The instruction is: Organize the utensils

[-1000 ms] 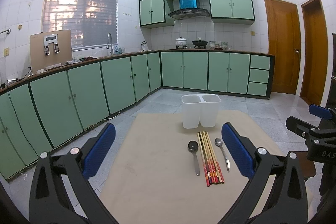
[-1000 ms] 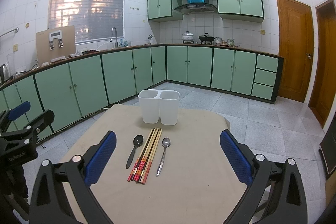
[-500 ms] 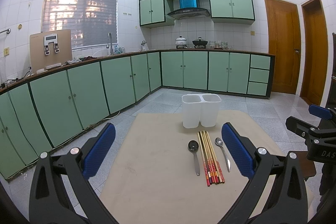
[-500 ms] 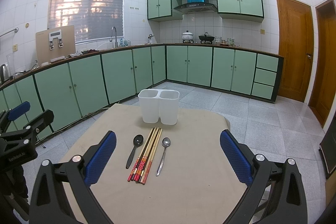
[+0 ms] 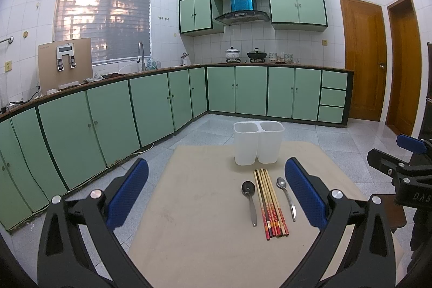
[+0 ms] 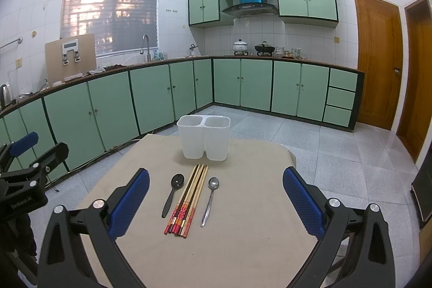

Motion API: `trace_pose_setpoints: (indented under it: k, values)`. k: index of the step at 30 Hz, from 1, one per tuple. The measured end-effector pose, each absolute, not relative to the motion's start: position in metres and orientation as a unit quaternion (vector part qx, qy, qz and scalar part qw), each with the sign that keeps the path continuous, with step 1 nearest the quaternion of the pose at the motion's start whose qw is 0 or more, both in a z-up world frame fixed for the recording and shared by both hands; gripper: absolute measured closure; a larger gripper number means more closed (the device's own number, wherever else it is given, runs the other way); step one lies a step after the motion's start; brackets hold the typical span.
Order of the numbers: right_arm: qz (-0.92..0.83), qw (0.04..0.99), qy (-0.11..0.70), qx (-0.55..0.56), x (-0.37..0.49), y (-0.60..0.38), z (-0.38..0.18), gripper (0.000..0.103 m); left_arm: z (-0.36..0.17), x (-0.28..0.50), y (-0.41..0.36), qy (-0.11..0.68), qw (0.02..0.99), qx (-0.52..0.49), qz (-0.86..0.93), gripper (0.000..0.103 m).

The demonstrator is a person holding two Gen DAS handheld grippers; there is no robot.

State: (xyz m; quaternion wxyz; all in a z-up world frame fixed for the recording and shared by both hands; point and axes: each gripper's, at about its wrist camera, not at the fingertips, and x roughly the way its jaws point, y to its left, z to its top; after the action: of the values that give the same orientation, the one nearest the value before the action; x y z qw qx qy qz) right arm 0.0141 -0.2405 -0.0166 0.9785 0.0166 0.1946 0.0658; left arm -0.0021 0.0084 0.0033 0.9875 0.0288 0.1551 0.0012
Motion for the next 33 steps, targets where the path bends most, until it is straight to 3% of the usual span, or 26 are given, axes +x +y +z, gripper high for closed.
trace_pose_setpoints:
  k: [33]
  values:
    - [0.065, 0.978, 0.197, 0.017, 0.0172, -0.2429, -0.0219, 0.006, 0.0017, 0.0058, 0.0056, 0.162, 0.986, 0.026, 0.002, 0.005]
